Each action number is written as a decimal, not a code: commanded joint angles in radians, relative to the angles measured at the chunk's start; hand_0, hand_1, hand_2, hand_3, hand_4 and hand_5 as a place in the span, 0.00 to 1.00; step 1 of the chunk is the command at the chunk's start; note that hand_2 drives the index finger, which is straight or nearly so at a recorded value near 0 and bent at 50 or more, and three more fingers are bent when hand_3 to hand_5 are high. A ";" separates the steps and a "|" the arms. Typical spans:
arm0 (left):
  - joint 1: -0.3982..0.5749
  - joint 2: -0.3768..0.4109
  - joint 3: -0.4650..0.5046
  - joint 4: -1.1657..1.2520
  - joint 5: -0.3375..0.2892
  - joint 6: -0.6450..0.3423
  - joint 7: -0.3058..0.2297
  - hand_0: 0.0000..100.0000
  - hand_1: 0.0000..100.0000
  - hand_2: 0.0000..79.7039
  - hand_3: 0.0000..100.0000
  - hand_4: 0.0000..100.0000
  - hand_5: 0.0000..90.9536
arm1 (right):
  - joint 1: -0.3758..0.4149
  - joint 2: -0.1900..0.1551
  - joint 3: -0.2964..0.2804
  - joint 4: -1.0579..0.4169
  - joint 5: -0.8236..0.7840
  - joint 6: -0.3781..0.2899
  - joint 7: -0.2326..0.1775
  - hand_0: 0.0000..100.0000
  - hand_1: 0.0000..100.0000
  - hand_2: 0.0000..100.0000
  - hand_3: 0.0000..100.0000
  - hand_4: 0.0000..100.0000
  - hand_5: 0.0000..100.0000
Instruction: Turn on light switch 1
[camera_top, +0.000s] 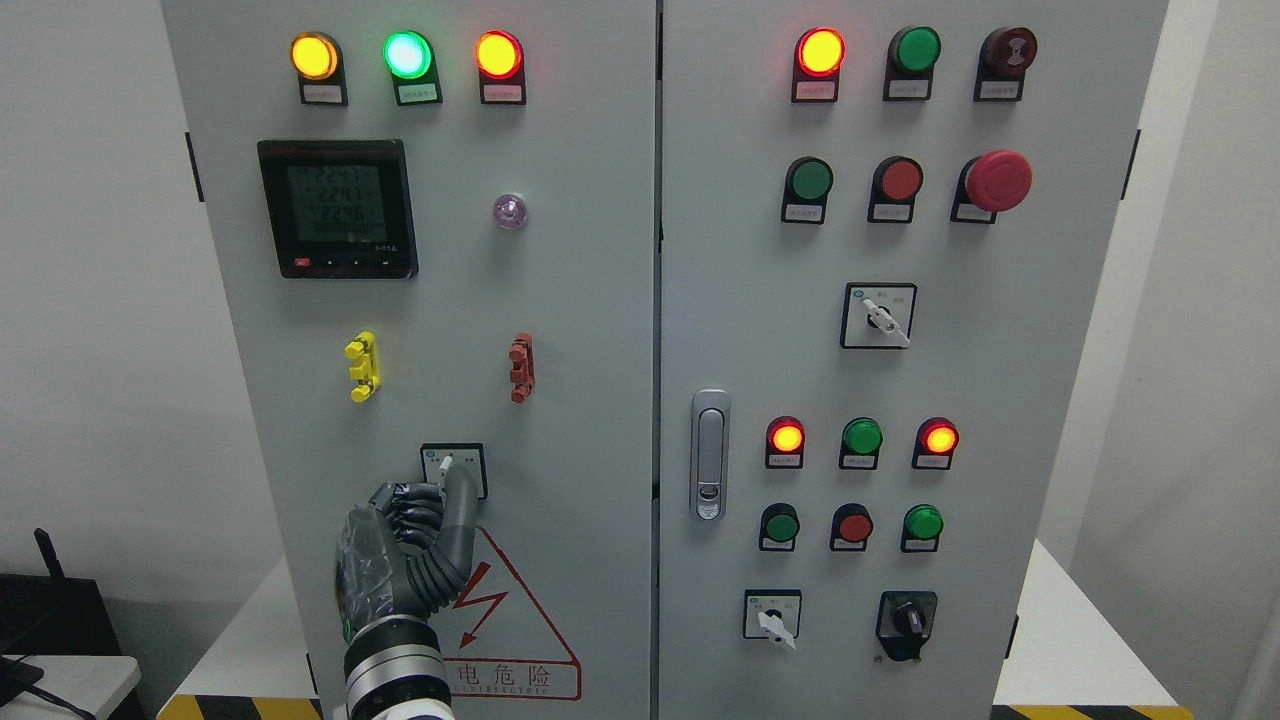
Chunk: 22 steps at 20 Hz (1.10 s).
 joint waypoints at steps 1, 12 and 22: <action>-0.004 0.000 0.000 0.001 0.000 0.001 0.000 0.42 0.35 0.63 0.77 0.81 0.87 | 0.001 -0.001 0.017 0.000 -0.025 0.000 0.000 0.12 0.39 0.00 0.00 0.00 0.00; -0.004 -0.002 0.000 0.001 0.000 0.001 0.000 0.48 0.34 0.64 0.78 0.81 0.87 | 0.001 -0.001 0.017 0.000 -0.025 0.000 0.000 0.12 0.39 0.00 0.00 0.00 0.00; -0.004 -0.003 0.003 0.001 0.000 0.000 0.000 0.57 0.30 0.65 0.79 0.82 0.88 | 0.001 -0.001 0.017 0.000 -0.025 0.000 0.000 0.12 0.39 0.00 0.00 0.00 0.00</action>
